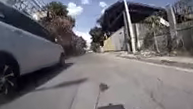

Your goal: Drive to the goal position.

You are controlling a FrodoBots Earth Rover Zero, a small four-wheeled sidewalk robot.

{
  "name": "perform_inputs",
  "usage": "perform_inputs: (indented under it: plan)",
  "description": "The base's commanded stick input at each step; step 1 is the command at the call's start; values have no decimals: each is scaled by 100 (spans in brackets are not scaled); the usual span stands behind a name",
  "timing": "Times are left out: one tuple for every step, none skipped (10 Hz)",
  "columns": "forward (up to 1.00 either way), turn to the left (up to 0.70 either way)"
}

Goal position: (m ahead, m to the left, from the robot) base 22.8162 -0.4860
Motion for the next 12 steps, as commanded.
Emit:
perform_inputs:
  plan:
    - [100, 0]
    - [100, 0]
    - [100, 0]
    - [100, 0]
    - [100, 0]
    - [100, 0]
    - [100, 0]
    - [100, 0]
    - [100, 0]
    - [100, 0]
    - [100, 0]
    - [100, 0]
